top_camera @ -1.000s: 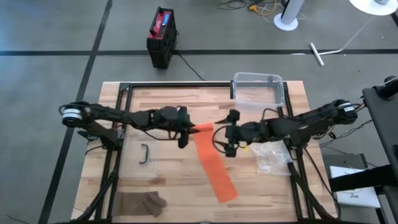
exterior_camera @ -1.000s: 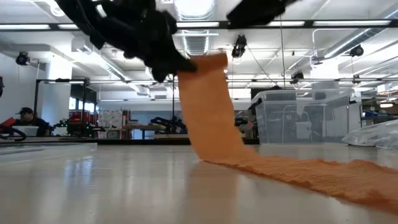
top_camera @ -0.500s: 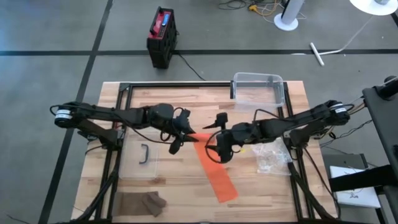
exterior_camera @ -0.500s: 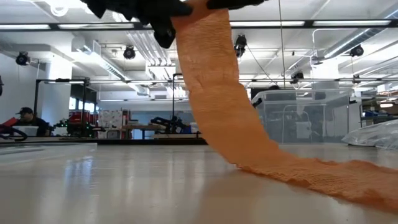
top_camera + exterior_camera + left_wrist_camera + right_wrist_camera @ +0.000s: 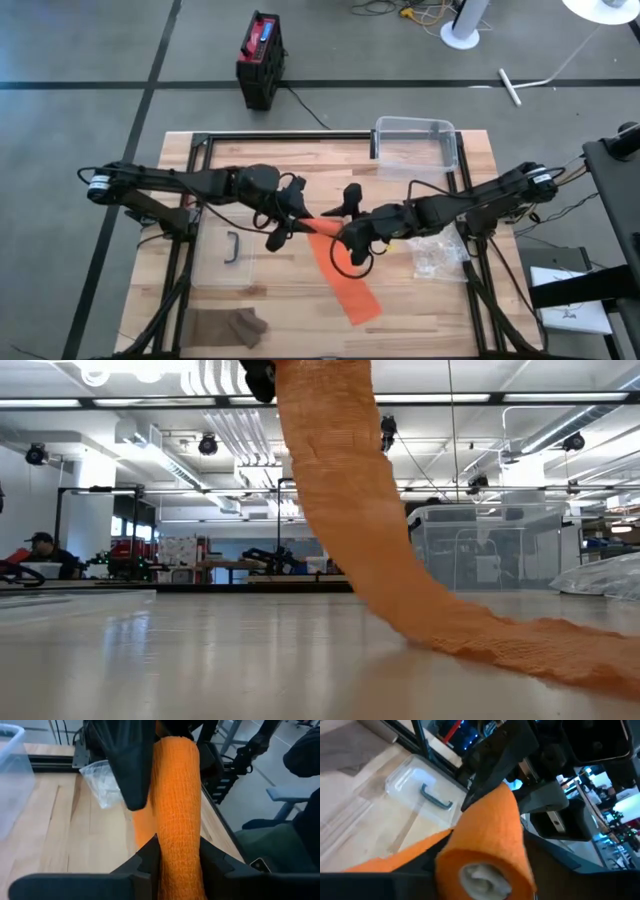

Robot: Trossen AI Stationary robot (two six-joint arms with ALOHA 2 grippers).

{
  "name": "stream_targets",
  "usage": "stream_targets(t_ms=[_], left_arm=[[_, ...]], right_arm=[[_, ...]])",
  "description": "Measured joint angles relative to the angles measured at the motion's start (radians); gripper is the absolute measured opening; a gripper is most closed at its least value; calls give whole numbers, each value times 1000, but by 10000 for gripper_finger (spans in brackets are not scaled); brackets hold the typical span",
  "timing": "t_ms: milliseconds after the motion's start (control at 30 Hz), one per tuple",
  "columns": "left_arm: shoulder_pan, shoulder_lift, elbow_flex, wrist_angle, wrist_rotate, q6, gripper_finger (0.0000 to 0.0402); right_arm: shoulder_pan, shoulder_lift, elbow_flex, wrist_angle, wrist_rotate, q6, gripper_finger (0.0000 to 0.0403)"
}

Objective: Roll bandage
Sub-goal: Roll the orange bandage

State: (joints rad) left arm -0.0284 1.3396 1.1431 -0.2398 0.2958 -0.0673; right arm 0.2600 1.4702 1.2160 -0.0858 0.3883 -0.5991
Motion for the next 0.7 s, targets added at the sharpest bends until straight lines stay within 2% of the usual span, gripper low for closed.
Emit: stream_targets(t_ms=[167, 333, 433, 567, 700], left_arm=[[-2, -2, 69, -67, -14, 13, 92], [-2, -18, 163, -245, -43, 83, 134], [-10, -62, 186, -280, -126, 115, 163], [-22, -146, 127, -268, -272, 138, 190], [-32, -227, -23, -32, -335, 148, 199]], right_arm=[[20, -13, 44, -10, 7, -49, 131], [28, -23, 110, -61, 12, -16, 92], [30, -55, 127, -57, 9, 22, 79], [30, -111, 113, -18, 6, 69, 70], [21, -187, 68, 99, -11, 139, 70]])
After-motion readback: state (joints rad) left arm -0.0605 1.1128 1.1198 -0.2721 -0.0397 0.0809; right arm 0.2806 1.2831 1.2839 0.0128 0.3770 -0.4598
